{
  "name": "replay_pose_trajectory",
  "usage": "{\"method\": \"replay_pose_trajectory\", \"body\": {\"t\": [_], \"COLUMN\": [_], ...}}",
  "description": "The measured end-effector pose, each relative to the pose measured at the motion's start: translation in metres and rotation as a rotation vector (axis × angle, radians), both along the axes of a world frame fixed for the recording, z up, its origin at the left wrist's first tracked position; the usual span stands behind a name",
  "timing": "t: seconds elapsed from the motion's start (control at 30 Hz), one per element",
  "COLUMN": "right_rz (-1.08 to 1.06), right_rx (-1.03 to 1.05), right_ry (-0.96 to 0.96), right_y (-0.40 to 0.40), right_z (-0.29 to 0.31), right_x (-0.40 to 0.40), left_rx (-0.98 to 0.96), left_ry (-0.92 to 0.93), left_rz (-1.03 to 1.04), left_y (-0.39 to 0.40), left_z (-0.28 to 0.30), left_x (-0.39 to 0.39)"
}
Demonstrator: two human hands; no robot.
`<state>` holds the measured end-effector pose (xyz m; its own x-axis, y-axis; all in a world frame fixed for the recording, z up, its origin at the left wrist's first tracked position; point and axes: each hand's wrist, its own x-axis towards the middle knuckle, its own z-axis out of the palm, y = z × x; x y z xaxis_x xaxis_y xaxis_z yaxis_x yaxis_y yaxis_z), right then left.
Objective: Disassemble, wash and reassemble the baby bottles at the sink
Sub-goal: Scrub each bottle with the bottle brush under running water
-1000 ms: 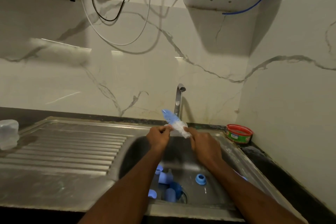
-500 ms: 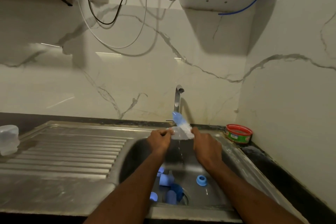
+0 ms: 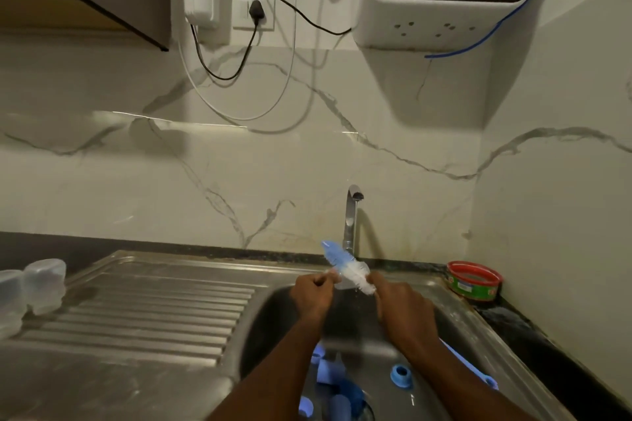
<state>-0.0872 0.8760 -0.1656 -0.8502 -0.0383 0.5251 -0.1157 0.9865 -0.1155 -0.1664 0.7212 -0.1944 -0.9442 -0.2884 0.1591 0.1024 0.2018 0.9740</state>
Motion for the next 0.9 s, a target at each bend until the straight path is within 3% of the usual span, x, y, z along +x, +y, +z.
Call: {"method": "replay_pose_trajectory", "body": {"t": [0.1,0.27,0.33,0.43,0.6,0.8,0.9], "right_rz": [-0.109,0.03,-0.027,-0.058,0.021,-0.02,-0.078], "right_rx": [-0.045,-0.01,-0.043,-0.225,-0.332,-0.468,-0.463], "right_ry": [-0.047,-0.042,-0.037,-0.27,-0.017,0.072,0.071], "right_y": [0.011,-0.001,0.004,0.018,0.013,0.013,0.019], "right_z": [0.001,-0.002,-0.001,0.003,0.005,0.002,0.005], "right_x": [-0.006,0.0,-0.016,-0.03,-0.012,-0.019,-0.021], "left_rx": [0.019,0.033,0.057,0.089,0.243,0.097,-0.317], "left_ry": [0.014,0.002,-0.005,0.012,0.019,0.097,0.212], "left_rz": [-0.036,-0.022,-0.022,-0.07,-0.185,-0.365,-0.483], "left_y": [0.004,-0.002,-0.001,0.002,0.004,0.007,0.003], "left_z": [-0.001,0.002,0.001,0.001,0.005,0.007,0.004], "left_x": [0.002,-0.005,-0.002,0.004,0.006,0.013,0.013]}}
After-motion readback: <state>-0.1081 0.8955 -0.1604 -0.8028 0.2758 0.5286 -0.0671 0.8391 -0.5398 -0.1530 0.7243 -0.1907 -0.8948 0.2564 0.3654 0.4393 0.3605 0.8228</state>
